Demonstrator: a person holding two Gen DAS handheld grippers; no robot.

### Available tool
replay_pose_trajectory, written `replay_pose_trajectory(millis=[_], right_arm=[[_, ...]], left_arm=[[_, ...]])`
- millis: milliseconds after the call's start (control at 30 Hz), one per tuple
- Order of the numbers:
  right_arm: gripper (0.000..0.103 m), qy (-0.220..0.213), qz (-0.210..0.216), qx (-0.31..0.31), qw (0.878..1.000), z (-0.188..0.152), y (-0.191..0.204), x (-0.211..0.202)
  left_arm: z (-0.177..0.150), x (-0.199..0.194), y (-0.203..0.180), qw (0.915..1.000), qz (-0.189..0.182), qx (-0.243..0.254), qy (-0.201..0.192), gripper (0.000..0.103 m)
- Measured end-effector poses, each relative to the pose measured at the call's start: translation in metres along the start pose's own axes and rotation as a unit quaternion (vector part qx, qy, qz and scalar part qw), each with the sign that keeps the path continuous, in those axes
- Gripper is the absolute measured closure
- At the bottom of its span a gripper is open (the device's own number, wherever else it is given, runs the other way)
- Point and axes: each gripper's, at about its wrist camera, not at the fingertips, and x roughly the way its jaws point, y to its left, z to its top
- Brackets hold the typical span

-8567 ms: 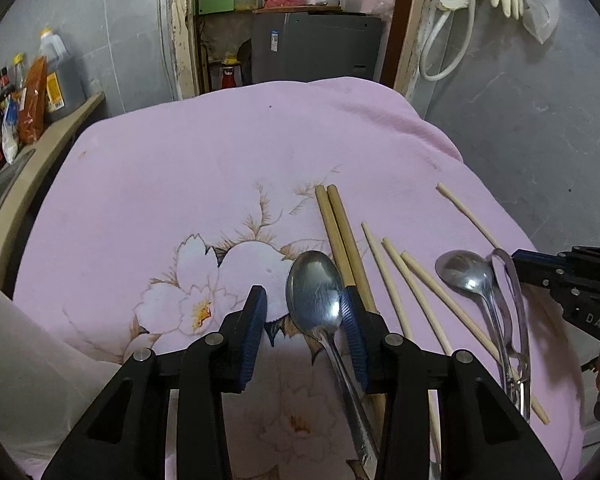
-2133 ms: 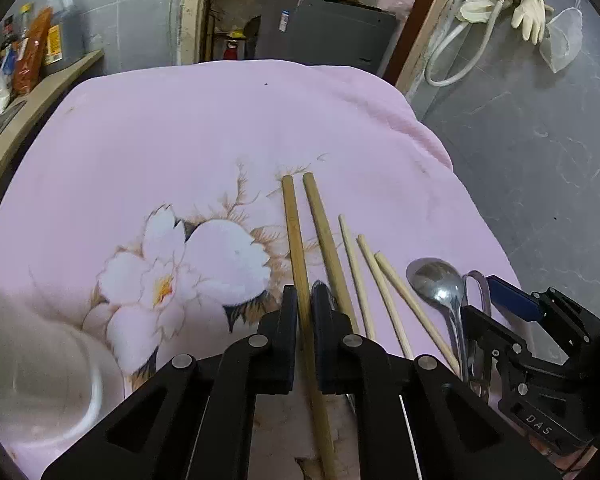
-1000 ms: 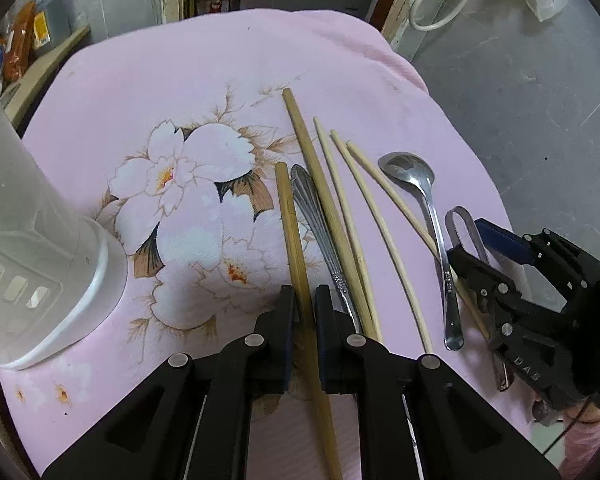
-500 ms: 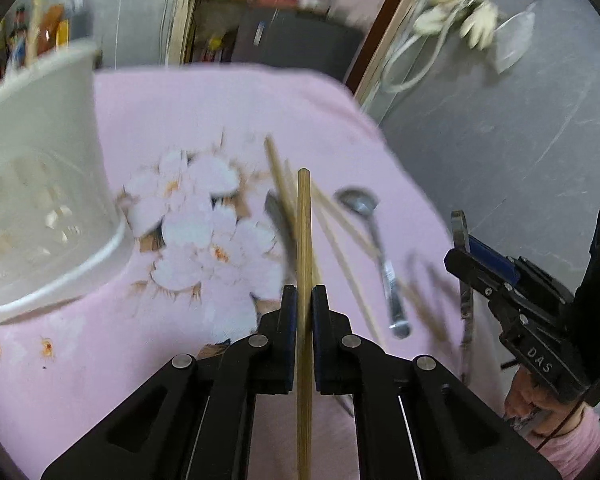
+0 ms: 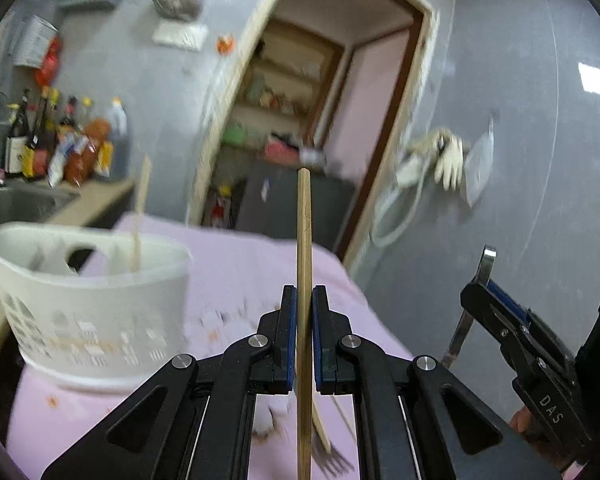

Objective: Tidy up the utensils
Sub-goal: 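Lift the chopstick and tongs and carry both toward the white basket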

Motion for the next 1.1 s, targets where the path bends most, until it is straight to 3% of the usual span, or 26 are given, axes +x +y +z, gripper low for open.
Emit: replay_pose_trajectory(millis=[233,533,800,933,1100], right_arm=[[0.081,-0.054,0.047,0.013,0.997,0.038,0.022,0.027],[0.081,-0.101,0.102,0.038,0.989,0.072,0.06,0.082],[0.081,-0.092,0.115,0.049,0.988,0.061,0.083,0.137],[0.081,-0.076,0.117,0.055,0.989,0.046,0.087,0.155],[0.081,-0.056,0.119,0.05,0.99,0.032,0.092,0.167]], left_arm=[[0.043,-0.039,0.035,0.9953,0.039,-0.014,-0.088,0.098],[0.099,-0.078,0.126,0.9747,0.116,-0.05,-0.185,0.098],[0.113,-0.07,0.207,0.9561,0.182,-0.1,-0.206,0.098],[0.104,-0.061,0.229,0.9503,0.197,-0.121,-0.209,0.098],[0.091,-0.058,0.226,0.9462,0.211,-0.116,-0.216,0.098]])
